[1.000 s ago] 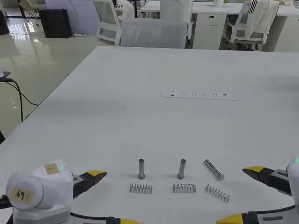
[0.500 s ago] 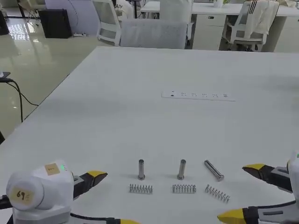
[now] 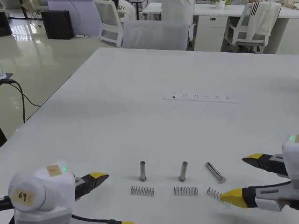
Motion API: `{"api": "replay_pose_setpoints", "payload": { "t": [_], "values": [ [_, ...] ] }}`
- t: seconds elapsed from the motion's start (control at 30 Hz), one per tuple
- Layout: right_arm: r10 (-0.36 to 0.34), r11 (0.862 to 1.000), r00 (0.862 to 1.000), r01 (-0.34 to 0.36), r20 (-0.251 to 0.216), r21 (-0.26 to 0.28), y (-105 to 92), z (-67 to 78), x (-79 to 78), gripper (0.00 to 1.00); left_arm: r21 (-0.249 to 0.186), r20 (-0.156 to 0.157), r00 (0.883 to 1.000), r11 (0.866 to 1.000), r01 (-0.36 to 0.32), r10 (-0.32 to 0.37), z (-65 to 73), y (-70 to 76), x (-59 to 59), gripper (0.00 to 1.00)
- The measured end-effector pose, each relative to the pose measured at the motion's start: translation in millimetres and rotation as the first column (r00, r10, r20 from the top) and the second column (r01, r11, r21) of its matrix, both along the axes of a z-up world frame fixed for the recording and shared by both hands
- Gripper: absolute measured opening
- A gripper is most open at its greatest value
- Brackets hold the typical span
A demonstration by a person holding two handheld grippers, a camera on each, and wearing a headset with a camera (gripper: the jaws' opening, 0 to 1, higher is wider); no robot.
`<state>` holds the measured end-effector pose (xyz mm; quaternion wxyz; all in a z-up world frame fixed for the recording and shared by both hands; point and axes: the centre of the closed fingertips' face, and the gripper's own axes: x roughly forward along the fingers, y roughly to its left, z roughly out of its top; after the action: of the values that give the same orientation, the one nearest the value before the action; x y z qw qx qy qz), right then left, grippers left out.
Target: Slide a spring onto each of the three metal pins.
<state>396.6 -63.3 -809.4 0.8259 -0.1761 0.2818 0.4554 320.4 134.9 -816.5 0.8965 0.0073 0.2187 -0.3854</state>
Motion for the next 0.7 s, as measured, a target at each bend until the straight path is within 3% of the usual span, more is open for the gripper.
{"api": "replay_pose_setpoints", "payload": {
  "t": [0.43,0.7],
  "values": [
    [-0.027,0.994,0.999,0.022,-0.042,-0.103,14.1,-7.7,31.4,0.41,-0.001,0.004,1.0,1.0,-0.003,0.003,1.6,1.1,-0.7,0.9],
    [-0.113,0.986,0.989,0.1,-0.099,-0.13,20.6,-17.2,41.9,0.25,-0.004,0.006,1.0,1.0,-0.001,0.001,1.8,1.1,-1.1,0.89]
  ]
}}
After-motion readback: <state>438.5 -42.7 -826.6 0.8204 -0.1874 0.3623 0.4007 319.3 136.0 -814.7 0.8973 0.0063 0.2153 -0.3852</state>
